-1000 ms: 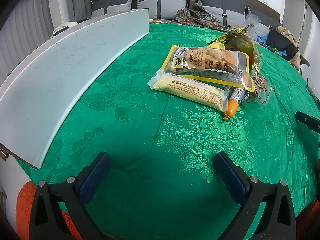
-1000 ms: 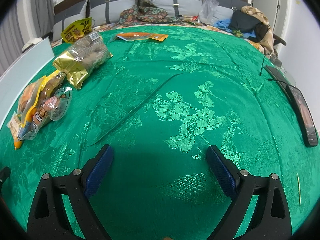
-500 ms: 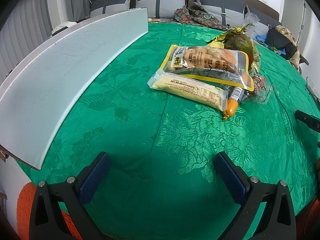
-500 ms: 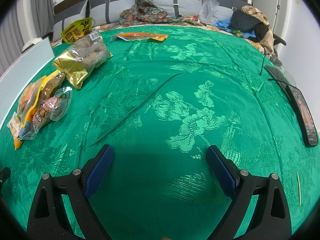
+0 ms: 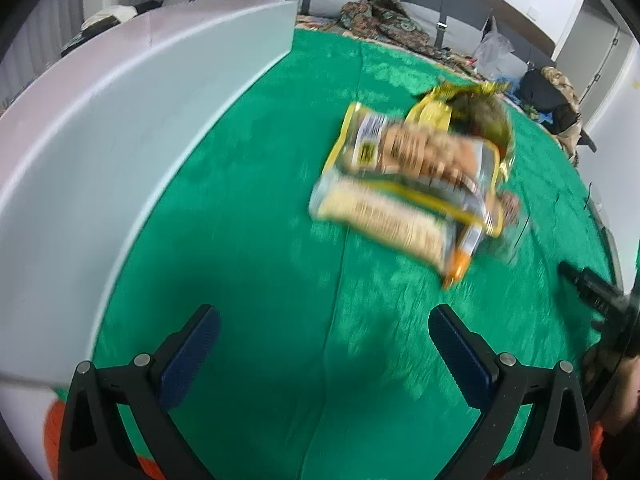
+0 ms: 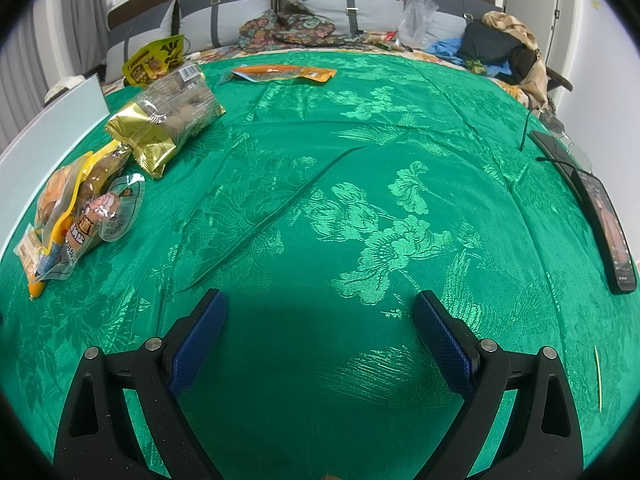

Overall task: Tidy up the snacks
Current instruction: 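Move the left tool toward the cream wafer bar in the pile, then close the left tool on the cream wafer bar and lift it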

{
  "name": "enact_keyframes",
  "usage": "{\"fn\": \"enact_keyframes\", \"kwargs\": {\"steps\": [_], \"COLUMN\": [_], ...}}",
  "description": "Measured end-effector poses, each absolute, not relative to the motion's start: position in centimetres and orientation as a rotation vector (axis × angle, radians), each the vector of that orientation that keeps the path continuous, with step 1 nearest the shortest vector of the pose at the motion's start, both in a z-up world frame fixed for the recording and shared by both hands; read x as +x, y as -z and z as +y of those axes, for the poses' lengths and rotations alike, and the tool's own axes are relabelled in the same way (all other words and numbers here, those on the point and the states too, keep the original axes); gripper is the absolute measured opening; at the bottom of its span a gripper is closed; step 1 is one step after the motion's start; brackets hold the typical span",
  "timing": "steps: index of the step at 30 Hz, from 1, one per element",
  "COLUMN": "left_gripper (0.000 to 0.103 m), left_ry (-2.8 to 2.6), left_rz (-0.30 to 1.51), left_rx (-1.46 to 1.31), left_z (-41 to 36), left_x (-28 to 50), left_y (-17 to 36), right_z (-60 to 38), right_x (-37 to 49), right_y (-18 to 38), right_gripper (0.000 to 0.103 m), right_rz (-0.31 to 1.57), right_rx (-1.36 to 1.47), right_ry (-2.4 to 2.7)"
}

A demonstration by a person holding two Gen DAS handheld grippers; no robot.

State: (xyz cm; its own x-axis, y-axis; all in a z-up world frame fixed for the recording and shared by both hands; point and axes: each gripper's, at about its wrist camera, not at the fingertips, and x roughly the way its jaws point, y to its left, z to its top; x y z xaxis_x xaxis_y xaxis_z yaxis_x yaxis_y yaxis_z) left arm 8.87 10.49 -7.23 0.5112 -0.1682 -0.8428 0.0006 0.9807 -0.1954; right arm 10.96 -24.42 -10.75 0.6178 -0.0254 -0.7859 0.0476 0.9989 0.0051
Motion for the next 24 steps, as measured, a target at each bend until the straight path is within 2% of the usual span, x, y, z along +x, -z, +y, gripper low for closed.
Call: {"fn": "enact_keyframes", "kwargs": {"steps": [6,12,18,24], "left_gripper": [0.103,0.103,0.103,0.103], "left_ry": [0.008,-0.202,-0.228,-0.149], "left_rz": [1.052,1.169,1.18,1.241], "left_rx": [-0.185,-0.234,-0.221,-0.212], "left_z": [8.9,6.9,6.7,9.9], "left_x": [12.7,16.4,16.4,15.8], "left_y": [6.0,8.5,8.8,9.0], "right_z": [-24.4,-24.5,-24.5,-24.5], "right_x": [10.9,11.0,10.9,10.9], "right_y": [10.8,10.8,10.8,10.8], "right_gripper": [0.097,0.097,0.097,0.097], "right_rz": [0.904,0.904,0.904,0.904], "right_rx": [0.026,0.026,0.027,0.028], "right_ry": [0.042,0.042,0.041,0.041]}}
